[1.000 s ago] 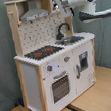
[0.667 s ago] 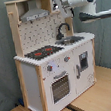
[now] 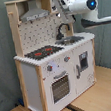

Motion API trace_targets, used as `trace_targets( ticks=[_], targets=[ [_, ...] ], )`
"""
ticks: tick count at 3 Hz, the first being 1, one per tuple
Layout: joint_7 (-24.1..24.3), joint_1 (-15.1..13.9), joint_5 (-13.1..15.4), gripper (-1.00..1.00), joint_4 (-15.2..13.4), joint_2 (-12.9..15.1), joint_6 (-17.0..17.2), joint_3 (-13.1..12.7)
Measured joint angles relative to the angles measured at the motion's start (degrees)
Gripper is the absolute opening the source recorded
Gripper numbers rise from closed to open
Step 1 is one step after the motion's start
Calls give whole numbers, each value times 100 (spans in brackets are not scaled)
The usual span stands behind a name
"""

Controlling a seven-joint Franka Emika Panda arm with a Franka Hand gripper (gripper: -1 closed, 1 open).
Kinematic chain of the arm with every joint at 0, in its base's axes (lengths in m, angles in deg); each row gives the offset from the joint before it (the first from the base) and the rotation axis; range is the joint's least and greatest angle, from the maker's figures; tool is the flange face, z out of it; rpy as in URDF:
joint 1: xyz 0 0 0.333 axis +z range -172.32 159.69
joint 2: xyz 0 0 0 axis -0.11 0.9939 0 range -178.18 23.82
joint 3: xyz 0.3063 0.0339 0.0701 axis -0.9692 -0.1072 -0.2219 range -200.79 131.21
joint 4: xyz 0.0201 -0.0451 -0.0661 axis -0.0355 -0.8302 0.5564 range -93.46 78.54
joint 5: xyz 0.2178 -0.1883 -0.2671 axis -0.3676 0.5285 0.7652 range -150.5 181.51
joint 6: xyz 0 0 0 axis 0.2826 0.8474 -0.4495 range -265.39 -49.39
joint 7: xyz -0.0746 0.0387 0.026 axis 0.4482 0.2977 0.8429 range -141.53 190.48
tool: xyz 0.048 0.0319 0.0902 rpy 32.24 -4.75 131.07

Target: Play with the kitchen

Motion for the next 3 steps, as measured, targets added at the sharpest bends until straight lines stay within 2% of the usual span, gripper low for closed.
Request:
trace_targets(
  ticks=[1,3],
  targets=[
    [77,-5,2,100,-251,-464,-2,-284],
    [103,-41,107,100,-455,-1527,19,-974]
  ],
)
